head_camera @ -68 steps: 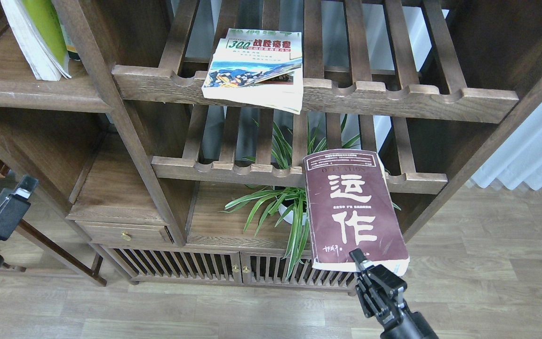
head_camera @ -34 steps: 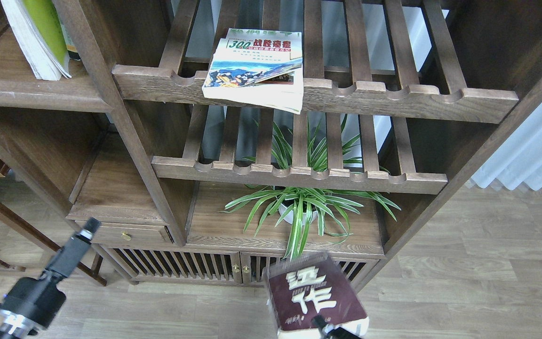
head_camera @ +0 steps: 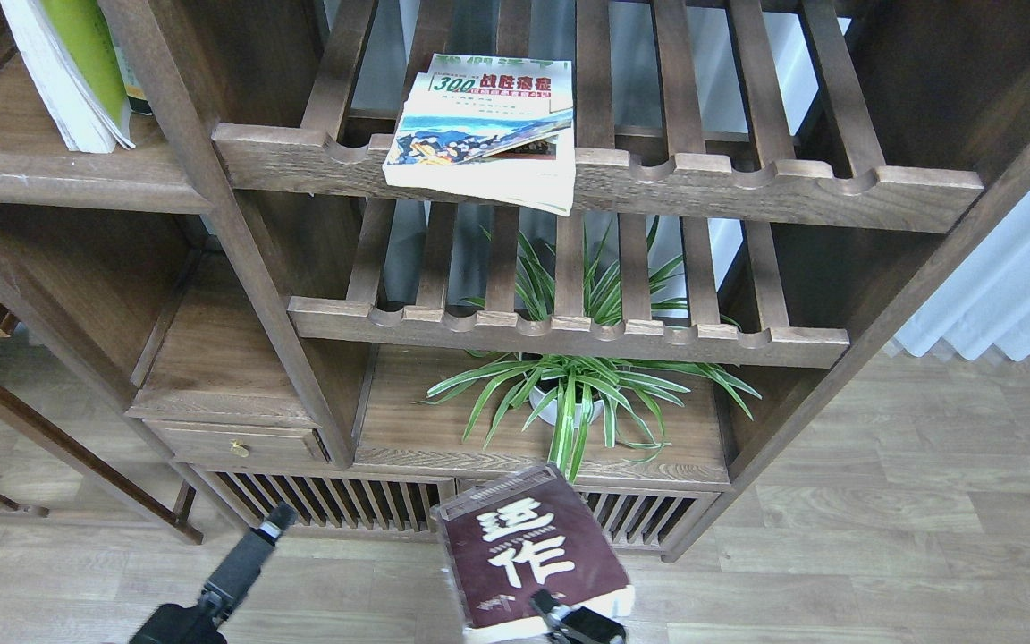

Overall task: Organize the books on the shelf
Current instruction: 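Lower the maroon book toward the robot with the right gripper, then pass the maroon book from the right gripper to the left gripper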

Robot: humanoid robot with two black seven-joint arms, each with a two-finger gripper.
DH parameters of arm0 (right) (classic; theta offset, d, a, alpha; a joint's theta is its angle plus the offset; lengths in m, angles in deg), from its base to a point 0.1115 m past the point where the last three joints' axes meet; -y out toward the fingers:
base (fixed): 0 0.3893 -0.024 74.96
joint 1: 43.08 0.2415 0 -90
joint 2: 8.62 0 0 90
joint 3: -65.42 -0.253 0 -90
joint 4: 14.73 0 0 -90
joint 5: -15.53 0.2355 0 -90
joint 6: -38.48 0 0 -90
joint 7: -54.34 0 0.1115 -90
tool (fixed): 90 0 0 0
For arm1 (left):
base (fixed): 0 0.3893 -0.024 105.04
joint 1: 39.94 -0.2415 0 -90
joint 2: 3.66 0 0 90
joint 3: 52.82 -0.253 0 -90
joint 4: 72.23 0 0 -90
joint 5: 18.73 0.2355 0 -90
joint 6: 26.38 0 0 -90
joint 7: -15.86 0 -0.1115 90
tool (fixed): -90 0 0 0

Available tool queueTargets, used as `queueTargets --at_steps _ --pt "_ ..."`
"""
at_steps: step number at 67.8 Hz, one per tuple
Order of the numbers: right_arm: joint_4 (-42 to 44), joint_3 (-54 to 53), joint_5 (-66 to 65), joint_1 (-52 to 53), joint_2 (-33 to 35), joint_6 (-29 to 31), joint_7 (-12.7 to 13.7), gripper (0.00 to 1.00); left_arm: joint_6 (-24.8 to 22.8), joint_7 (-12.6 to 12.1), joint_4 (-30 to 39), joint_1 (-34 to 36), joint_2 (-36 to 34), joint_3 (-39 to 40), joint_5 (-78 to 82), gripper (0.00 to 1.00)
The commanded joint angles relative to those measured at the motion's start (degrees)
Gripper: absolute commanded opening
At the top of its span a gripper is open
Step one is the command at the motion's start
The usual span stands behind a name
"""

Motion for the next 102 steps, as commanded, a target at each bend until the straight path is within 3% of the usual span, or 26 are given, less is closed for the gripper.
queueTargets --at_steps 1,8,13,45,57,86,94,102 --pt "-0.2 1.7 -0.1 1.1 -1.0 0.0 0.8 0.05 0.0 -0.1 0.0 0.2 -0.1 -2.9 -5.7 0.99" --pt "-0.4 3.8 -0.2 1.3 -1.2 0.0 1.0 0.05 0.0 0.0 0.0 0.3 -0.1 -4.2 -8.6 0.99" --pt "-0.6 5.6 -0.4 1.0 -1.5 0.0 2.6 0.05 0.0 -0.1 -0.1 0.5 0.0 -6.3 -10.4 0.99" --pt "-2.4 7.7 -2.3 0.3 -1.5 0.0 3.1 0.05 0.0 0.5 -3.8 3.9 2.3 -7.6 -14.1 0.94" --pt "-2.4 8.6 -2.7 -0.5 -0.9 0.0 4.6 0.05 0.0 0.5 -3.8 4.6 4.0 -7.6 -14.1 0.89" --pt "-2.4 10.3 -3.5 -2.3 0.2 0.0 5.4 0.05 0.0 0.4 -3.9 5.3 4.6 -7.6 -14.0 0.68" --pt "-2.4 10.3 -3.6 -2.4 0.3 0.0 5.4 0.05 0.0 -0.2 -3.9 5.2 4.6 -7.6 -14.1 0.54" --pt "-2.4 10.3 -3.6 -2.9 0.4 0.0 5.4 0.05 0.0 -0.4 -3.9 5.2 4.8 -7.8 -14.1 0.49"
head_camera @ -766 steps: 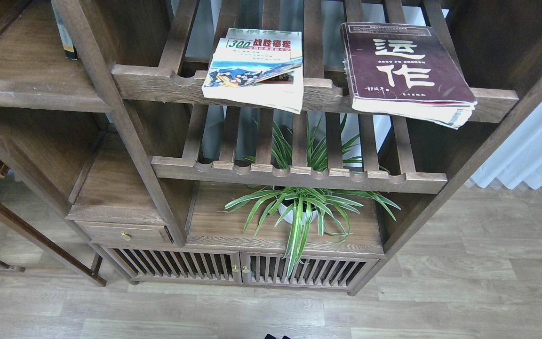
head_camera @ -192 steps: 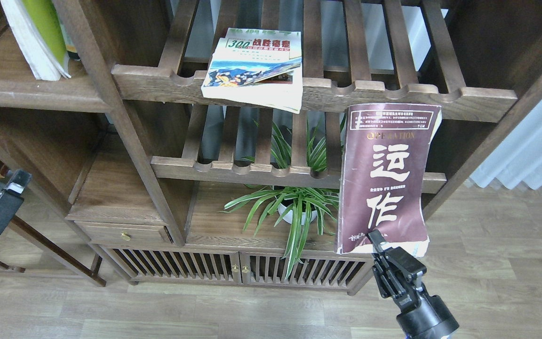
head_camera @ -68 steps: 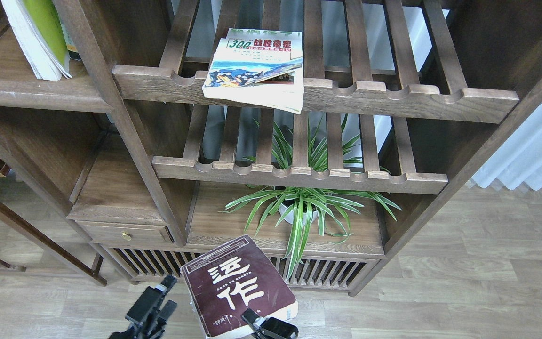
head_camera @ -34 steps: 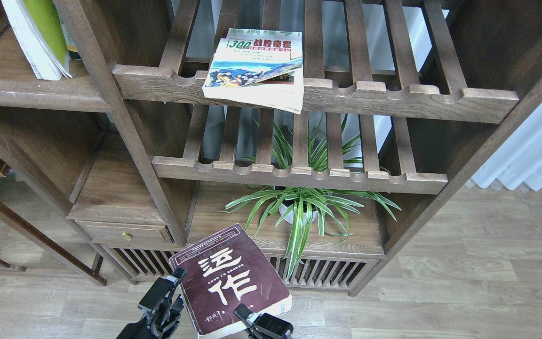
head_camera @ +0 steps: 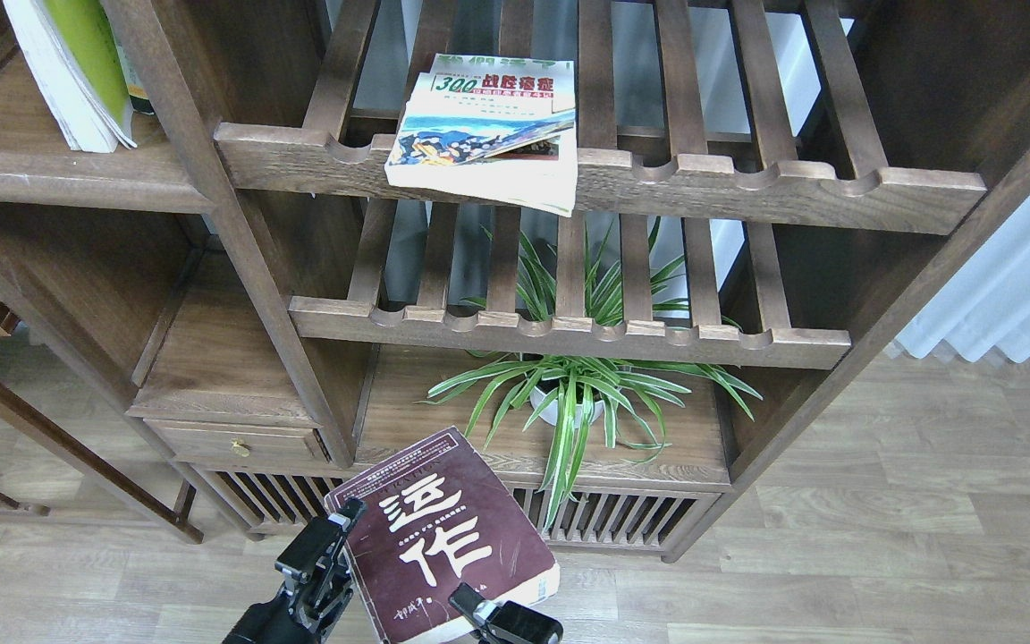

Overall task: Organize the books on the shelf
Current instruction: 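Pass the maroon book from the right gripper to the left gripper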

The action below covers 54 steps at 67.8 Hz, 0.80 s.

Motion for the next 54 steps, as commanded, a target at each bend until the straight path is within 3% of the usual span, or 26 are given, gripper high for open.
queueTargets --at_steps 1,13,18,20,45,48,49,54 --pt "0.0 7.9 0.0 -3.6 0.2 0.0 3.3 0.05 0.0 -0.3 0.0 -0.1 0.1 -0.3 -0.1 0.48" --pt "0.1 7.9 -0.7 -3.8 0.5 0.0 3.5 0.05 0.0 -0.8 0.0 0.6 0.1 -1.8 -0.1 0.37" --pt "0.1 7.8 -0.7 -3.8 0.5 0.0 3.4 0.05 0.0 -0.5 0.0 0.4 0.1 -1.7 -0.8 0.1" --pt "0.1 7.8 -0.7 -3.8 0.5 0.0 3.4 0.05 0.0 -0.3 0.0 0.3 0.2 -1.7 -1.5 0.05" --pt "0.4 6.8 -0.6 -3.8 0.5 0.0 3.2 0.07 0.0 -0.8 0.2 0.6 0.6 -1.8 -2.1 0.06" --pt "0.4 6.8 -0.7 -3.7 0.4 0.0 3.2 0.14 0.0 -0.8 0.5 0.6 0.4 -1.8 -2.1 0.06" --pt "0.4 6.8 -0.9 -3.3 0.2 0.0 3.4 0.35 0.0 -0.8 1.0 0.7 0.1 -1.5 -1.9 0.06" --pt "0.4 6.8 -1.2 -2.8 0.4 0.0 3.3 0.64 0.0 -0.6 1.8 0.5 -0.8 0.0 -0.6 0.06"
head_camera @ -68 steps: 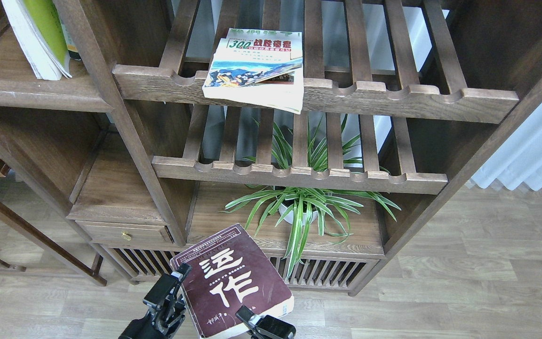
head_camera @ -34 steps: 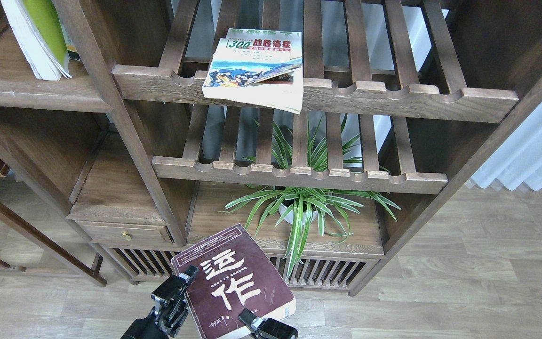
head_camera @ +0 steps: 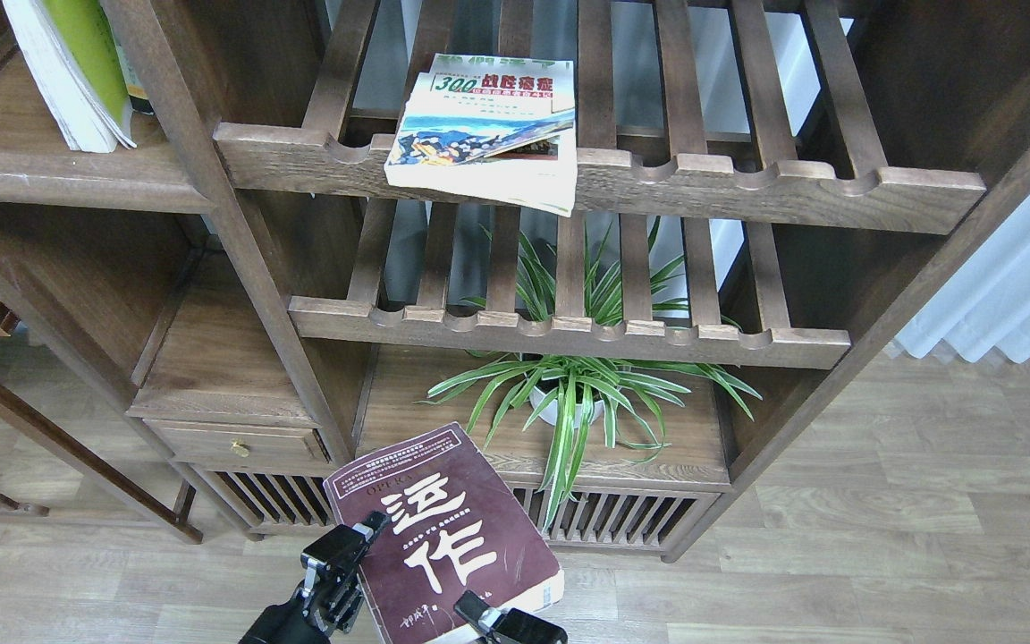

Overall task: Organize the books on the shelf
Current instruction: 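Pass the maroon book from the right gripper to the left gripper, then carry the maroon book with the left gripper to the side shelf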

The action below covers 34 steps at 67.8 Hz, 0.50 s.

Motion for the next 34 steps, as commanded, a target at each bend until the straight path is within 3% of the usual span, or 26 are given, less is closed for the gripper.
queueTargets --at_steps 1,4,13,34 --pt "0.0 6.8 -0.4 -2.6 -0.1 0.0 3.2 0.66 0.0 0.3 1.3 -0.2 -1.3 1.8 1.5 0.06" --pt "0.1 6.8 -0.4 -2.2 0.1 0.0 3.1 0.81 0.0 0.3 2.5 -0.5 -2.5 3.5 1.5 0.06" --pt "0.9 6.3 -0.2 -0.4 0.3 0.0 2.7 0.92 0.0 0.3 3.7 -1.6 -4.2 6.7 1.6 0.06" --pt "6.5 2.3 0.1 0.1 0.5 0.0 2.6 0.98 0.0 0.2 15.3 -8.6 -11.5 22.4 7.6 0.06"
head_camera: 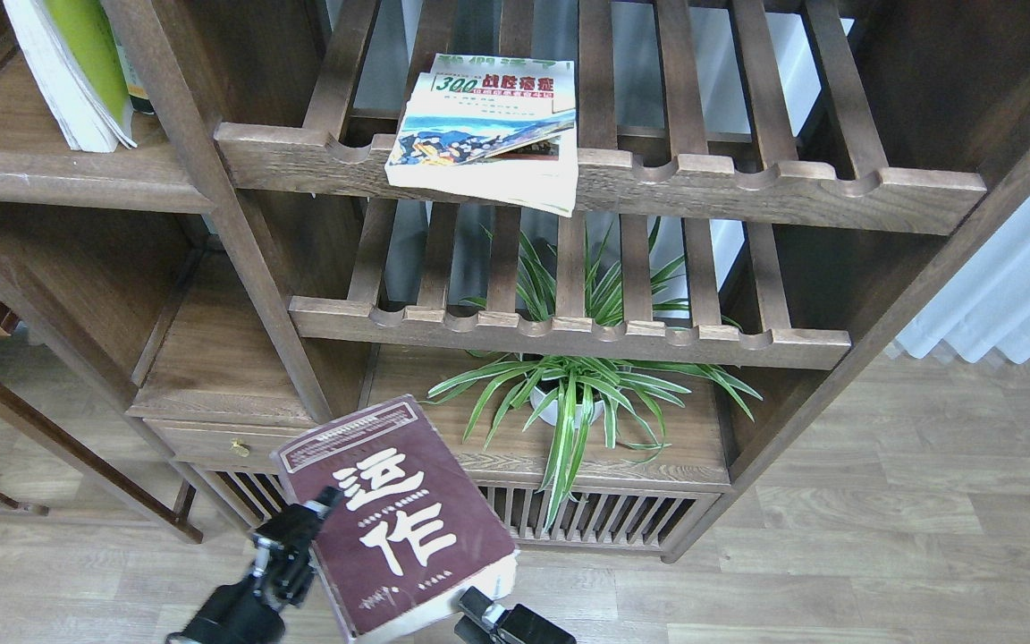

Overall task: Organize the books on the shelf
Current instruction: 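Carry the maroon book with the left gripper to the side shelf, then place the maroon book on the side shelf beside the yellow-green book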

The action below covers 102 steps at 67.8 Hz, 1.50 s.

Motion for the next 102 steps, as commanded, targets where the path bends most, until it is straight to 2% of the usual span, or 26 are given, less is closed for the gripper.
queueTargets --at_steps 1,6,9,22,38,52,61,78,85,96,102 --pt "1.2 2.2 0.3 0.3 0.0 0.1 1.5 0.98 0.0 0.0 4.5 -3.3 -2.3 7.3 3.6 0.06" --pt "1.9 2.2 0.3 0.5 0.0 0.1 1.6 0.98 0.0 -0.4 6.5 -5.3 -2.8 12.2 6.0 0.06" --pt "3.0 2.2 0.3 1.2 0.0 0.1 1.5 0.98 0.0 -1.4 9.1 -7.2 -2.9 17.0 8.3 0.06" --pt "3.9 2.2 0.3 1.7 0.0 0.1 1.5 0.98 0.0 -5.3 14.9 -12.0 -3.2 26.8 8.6 0.06" --pt "6.6 2.3 0.5 2.2 0.0 0.1 1.5 0.98 0.0 -5.7 18.1 -12.7 -3.5 39.3 8.4 0.07" --pt "7.6 2.4 0.5 2.6 -0.1 0.1 1.5 0.98 0.0 -5.7 18.9 -11.9 -7.7 49.8 8.0 0.07" --pt "9.0 2.5 0.5 2.7 -0.7 0.1 1.5 0.98 0.0 -6.3 18.8 -8.4 -11.1 54.0 8.0 0.07" --pt "9.3 2.8 0.4 2.7 -0.9 0.1 1.5 0.98 0.0 -14.0 18.2 1.0 -14.5 57.8 8.7 0.07" --pt "9.3 2.8 0.4 2.7 -0.9 0.1 1.5 0.98 0.0 -14.8 18.0 6.0 -15.4 57.8 10.6 0.07" --pt "9.7 2.8 0.5 2.7 -1.0 0.1 1.5 0.98 0.0 -15.7 17.8 9.0 -15.7 57.8 15.6 0.08" --pt "9.9 2.8 0.5 2.7 -1.0 0.1 1.4 0.98 0.0 -16.2 16.0 13.1 -16.4 57.8 23.4 0.08"
